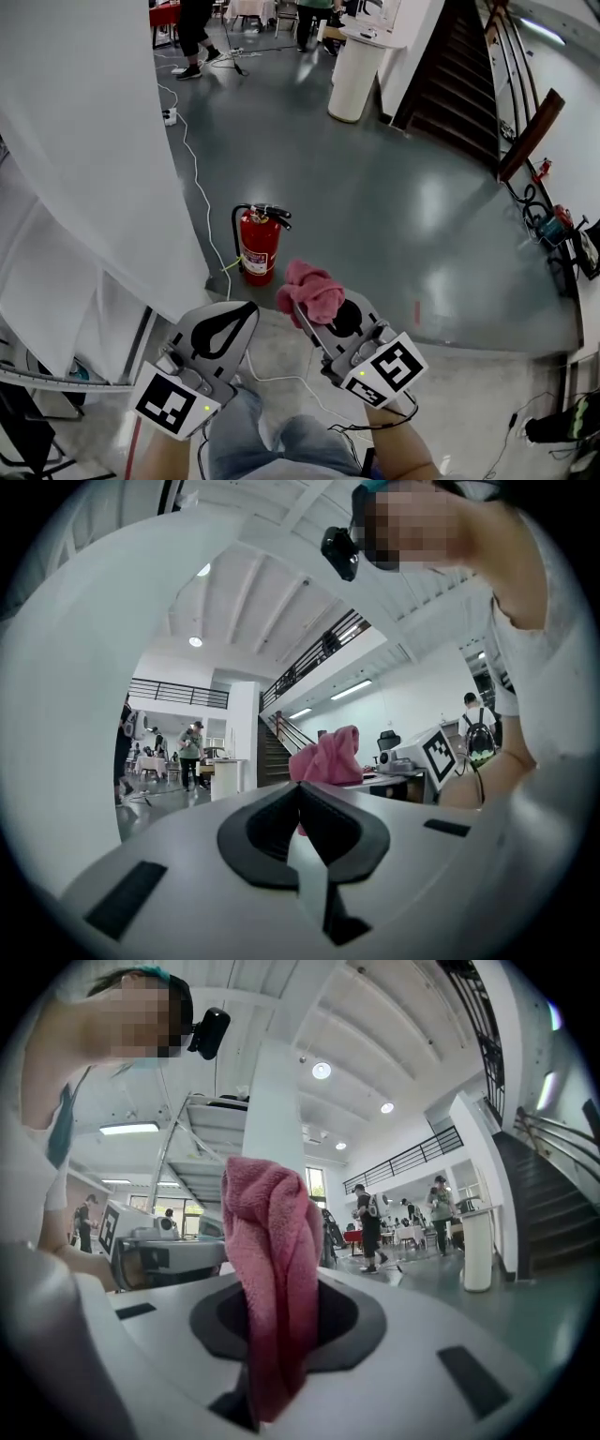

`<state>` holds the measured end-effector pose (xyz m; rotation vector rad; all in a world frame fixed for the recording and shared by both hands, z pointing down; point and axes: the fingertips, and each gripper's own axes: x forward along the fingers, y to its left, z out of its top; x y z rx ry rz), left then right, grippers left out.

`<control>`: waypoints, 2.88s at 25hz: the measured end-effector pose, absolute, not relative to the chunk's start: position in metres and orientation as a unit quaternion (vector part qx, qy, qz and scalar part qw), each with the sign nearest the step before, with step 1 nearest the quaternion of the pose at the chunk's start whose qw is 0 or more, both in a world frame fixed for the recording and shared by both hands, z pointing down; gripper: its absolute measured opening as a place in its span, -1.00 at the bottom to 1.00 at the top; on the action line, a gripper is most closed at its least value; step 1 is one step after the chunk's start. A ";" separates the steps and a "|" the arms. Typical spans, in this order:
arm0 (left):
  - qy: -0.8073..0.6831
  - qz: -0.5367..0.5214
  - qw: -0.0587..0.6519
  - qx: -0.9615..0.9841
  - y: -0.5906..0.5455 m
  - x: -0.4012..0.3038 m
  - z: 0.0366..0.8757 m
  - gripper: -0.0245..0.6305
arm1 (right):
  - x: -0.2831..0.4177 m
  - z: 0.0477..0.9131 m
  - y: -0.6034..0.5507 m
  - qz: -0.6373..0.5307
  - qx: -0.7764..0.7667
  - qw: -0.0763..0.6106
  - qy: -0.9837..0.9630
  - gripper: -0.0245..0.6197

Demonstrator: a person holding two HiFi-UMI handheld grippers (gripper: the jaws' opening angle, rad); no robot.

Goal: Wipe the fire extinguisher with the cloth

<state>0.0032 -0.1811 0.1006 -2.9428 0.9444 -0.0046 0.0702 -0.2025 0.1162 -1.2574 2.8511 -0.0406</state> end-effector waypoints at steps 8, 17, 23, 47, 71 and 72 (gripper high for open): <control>0.257 -0.011 0.045 -0.965 -0.260 0.012 0.201 -0.89 | 0.067 0.218 -0.296 0.003 -0.421 0.015 0.907 -0.63; 0.256 -0.012 0.093 -0.962 -0.309 0.025 0.368 -0.90 | 0.074 0.379 -0.363 0.096 -0.426 0.000 0.900 -0.63; 0.276 -0.015 0.102 -0.956 -0.296 0.027 0.466 -0.90 | 0.074 0.475 -0.371 0.133 -0.423 -0.035 0.896 -0.63; 0.313 -0.015 0.061 -0.948 -0.274 0.019 0.498 -0.90 | 0.051 0.651 -0.453 0.238 -0.437 -0.288 0.818 -0.65; 0.316 -0.001 0.058 -0.947 -0.270 0.014 0.505 -0.90 | 0.054 0.583 -0.451 0.356 -0.497 -0.228 0.757 -0.66; 0.316 -0.001 0.058 -0.947 -0.269 0.014 0.505 -0.90 | 0.053 0.604 -0.451 0.351 -0.488 -0.250 0.759 -0.66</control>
